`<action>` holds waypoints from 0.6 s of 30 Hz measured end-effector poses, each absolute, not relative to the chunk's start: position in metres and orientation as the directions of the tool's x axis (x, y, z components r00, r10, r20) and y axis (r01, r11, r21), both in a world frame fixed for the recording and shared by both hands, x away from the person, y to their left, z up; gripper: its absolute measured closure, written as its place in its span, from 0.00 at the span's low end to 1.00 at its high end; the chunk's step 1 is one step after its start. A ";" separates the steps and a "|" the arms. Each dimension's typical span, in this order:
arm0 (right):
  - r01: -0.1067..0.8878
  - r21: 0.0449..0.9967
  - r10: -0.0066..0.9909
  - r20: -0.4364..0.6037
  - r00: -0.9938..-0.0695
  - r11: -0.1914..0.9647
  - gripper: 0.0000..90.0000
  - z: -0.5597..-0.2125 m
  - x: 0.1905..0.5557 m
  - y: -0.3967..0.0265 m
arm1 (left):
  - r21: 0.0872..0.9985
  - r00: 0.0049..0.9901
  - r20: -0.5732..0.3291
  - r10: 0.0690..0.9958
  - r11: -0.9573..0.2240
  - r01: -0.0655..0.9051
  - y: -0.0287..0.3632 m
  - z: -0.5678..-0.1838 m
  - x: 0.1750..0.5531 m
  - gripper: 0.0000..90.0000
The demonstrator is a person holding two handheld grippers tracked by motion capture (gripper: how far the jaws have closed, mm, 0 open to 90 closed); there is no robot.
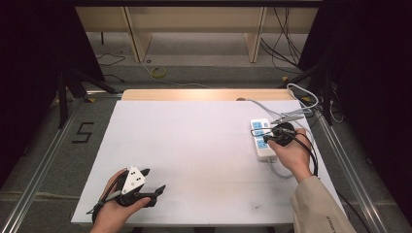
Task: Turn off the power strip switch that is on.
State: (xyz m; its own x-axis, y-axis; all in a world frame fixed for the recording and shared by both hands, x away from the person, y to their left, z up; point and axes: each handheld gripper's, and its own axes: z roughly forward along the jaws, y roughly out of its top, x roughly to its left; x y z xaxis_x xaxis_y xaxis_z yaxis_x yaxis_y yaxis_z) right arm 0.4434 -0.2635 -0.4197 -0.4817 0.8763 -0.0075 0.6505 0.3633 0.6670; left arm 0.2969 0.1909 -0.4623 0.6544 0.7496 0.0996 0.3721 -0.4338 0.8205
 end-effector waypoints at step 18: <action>0.610 0.702 0.857 -0.001 -0.515 0.368 1.00 -0.414 0.424 -0.257 | 0.821 0.652 0.099 0.751 -0.432 0.373 0.191 -0.462 0.297 0.27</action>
